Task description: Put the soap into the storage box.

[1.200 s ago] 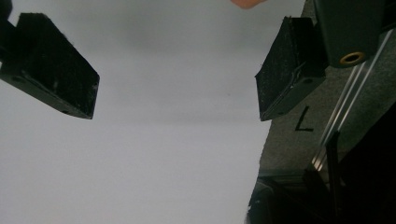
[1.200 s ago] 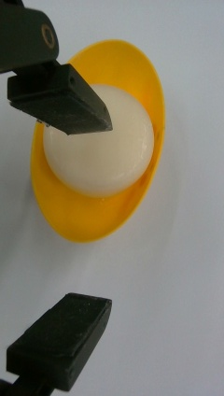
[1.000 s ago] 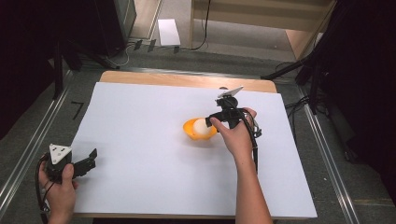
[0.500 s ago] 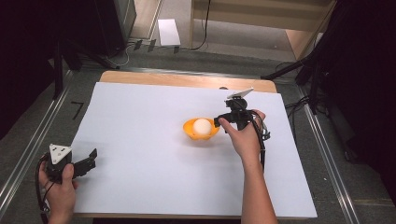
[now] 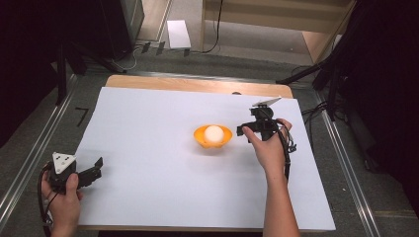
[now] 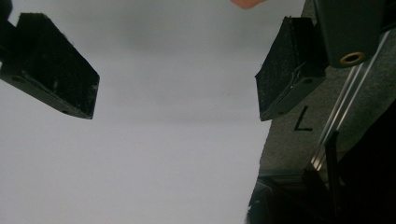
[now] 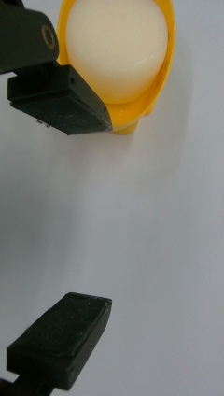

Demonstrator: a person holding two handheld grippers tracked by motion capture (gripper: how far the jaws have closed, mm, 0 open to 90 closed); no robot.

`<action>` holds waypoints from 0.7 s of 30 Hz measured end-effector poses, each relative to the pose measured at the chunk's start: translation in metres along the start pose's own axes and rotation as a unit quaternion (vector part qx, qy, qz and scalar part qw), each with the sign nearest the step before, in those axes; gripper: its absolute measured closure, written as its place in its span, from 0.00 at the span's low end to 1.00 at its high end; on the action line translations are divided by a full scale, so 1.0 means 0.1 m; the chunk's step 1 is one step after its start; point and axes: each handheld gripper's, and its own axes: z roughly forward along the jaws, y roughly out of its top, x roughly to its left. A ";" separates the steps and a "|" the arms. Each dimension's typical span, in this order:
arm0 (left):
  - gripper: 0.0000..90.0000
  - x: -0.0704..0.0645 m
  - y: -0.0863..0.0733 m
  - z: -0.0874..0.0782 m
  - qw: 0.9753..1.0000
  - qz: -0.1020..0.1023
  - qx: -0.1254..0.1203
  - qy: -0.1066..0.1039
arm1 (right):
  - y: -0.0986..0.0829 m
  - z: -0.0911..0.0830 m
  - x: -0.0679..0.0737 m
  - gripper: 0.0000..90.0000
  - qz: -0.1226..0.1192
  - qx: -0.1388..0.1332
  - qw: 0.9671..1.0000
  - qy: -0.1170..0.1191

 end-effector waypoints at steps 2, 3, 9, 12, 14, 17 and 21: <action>0.16 0.00 0.00 0.00 1.000 0.000 0.000 0.000 | -0.02 -0.01 -0.03 0.14 -0.001 0.002 1.000 -0.006; 0.16 0.00 0.00 0.00 1.000 0.000 -0.001 0.000 | -0.02 -0.01 -0.04 0.14 0.000 0.001 1.000 -0.008; 0.16 0.00 0.00 0.00 1.000 0.000 -0.001 0.000 | -0.07 -0.01 -0.13 0.14 0.008 -0.001 1.000 -0.006; 0.16 0.00 0.00 0.00 1.000 0.001 -0.001 -0.001 | -0.12 -0.01 -0.20 0.14 0.012 -0.001 1.000 -0.004; 0.16 0.00 0.00 0.00 1.000 0.002 0.000 -0.001 | -0.13 0.00 -0.23 0.14 0.012 0.000 1.000 -0.008; 0.16 0.00 0.00 0.00 1.000 0.002 -0.001 -0.001 | -0.16 -0.01 -0.27 0.14 0.014 -0.003 1.000 -0.006; 0.16 0.00 0.00 0.00 1.000 0.003 0.000 -0.002 | -0.21 -0.01 -0.34 0.14 0.021 -0.005 1.000 -0.008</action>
